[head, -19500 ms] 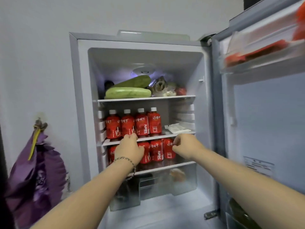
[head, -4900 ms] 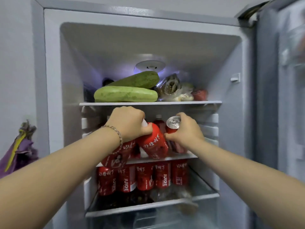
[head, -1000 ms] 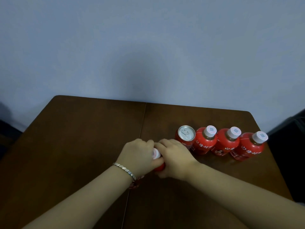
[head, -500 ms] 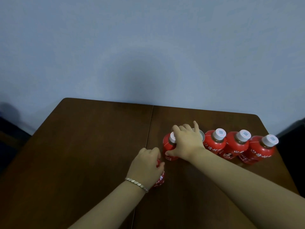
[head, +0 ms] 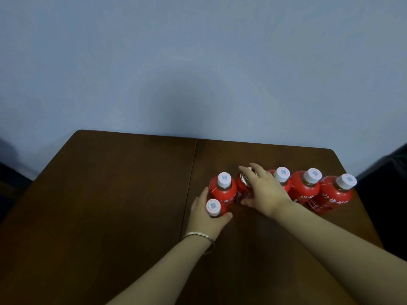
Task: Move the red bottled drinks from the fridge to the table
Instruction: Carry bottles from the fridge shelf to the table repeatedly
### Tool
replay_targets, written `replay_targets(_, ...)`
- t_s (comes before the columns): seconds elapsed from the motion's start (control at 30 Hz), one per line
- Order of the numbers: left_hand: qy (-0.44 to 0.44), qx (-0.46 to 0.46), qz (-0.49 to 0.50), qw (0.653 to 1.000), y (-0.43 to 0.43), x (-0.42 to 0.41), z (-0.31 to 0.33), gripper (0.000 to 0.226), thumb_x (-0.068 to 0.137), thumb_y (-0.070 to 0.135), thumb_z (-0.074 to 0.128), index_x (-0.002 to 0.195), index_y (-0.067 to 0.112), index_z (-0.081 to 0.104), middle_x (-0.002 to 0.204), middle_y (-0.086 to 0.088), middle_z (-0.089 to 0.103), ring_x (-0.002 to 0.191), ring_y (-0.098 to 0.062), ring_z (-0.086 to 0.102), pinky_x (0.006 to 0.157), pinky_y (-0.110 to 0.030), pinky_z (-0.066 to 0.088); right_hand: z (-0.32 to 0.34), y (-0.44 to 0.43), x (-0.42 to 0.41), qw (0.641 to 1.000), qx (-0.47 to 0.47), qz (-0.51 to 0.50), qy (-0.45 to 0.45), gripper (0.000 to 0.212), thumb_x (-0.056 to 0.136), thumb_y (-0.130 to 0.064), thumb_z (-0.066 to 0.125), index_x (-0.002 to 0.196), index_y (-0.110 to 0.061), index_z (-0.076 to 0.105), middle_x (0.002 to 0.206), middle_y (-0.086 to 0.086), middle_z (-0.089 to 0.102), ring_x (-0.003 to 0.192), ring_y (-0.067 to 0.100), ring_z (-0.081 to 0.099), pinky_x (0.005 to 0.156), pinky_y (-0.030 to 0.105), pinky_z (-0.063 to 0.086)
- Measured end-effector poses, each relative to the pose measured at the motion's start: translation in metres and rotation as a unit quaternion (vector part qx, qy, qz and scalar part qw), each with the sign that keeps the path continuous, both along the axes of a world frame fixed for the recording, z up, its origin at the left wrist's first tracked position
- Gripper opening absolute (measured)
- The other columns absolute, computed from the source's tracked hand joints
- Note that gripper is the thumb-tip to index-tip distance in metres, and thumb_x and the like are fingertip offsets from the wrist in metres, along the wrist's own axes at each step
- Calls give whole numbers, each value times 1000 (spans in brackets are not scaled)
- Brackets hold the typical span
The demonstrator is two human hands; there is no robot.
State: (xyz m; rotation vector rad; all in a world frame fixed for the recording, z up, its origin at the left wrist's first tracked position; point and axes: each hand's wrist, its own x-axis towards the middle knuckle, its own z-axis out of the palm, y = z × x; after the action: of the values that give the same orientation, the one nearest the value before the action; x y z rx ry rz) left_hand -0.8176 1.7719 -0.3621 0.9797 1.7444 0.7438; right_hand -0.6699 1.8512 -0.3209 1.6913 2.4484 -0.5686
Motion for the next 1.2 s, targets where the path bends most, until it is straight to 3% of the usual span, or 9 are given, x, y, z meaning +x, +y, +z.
replay_targets(0.17,9,-9,3,1000,7,18,-8,106,71,30,78,147,37,4,149,-2,32,134,-26,36,111,-47,32,-1,4,-5,1000,15,-10,-9,79,80,-47,67,144,-25,27,149,5,27,132,27,35,109,37,32)
replay_targets(0.37,14,57,-14,998,17,17,-11,104,73,21,76,147,36,5,151,1,28,136,-20,34,107,-37,34,-5,6,-12,997,49,-33,-42,64,87,-43,59,141,-25,29,146,7,31,130,28,37,107,37,33)
replay_targets(0.67,32,80,-44,995,17,11,-24,101,72,26,77,147,39,9,154,3,21,138,-20,31,108,-39,35,-6,8,-16,997,38,-51,-50,68,86,-45,59,143,-25,27,147,7,29,131,29,35,109,40,31)
replay_targets(0.8,33,71,-46,996,17,10,-26,107,68,27,79,147,34,8,152,2,25,138,-21,32,108,-41,37,-9,-2,-14,998,27,-45,-36,80,88,-37,60,150,-22,12,155,9,15,140,30,23,114,38,23)
replay_targets(0.9,35,21,-52,998,20,8,-18,113,66,29,82,147,33,4,151,-3,24,136,-25,33,107,-45,36,-5,-19,-12,998,45,-46,-19,78,89,-27,57,151,-19,10,158,9,6,146,28,7,118,37,12)
replay_targets(1.03,166,-122,-133,969,11,-2,8,130,65,46,79,147,18,-18,157,-13,3,141,-34,22,112,-46,26,10,-47,-9,998,41,-46,11,45,90,-21,51,134,-16,44,145,7,32,133,24,31,108,32,32)
replay_targets(1.1,221,-142,-150,953,2,-5,24,122,71,46,76,148,13,-13,156,-12,8,140,-31,26,110,-44,29,23,-59,-7,999,-1,-47,22,32,91,-21,50,122,-16,56,130,5,48,120,22,44,99,32,41)
replay_targets(1.2,278,-141,-156,937,-20,-6,53,74,83,39,64,141,12,28,143,-12,37,127,-27,44,103,-40,41,45,-77,-3,996,-79,-41,20,25,93,-23,52,115,-16,58,119,4,59,110,21,57,93,34,49)
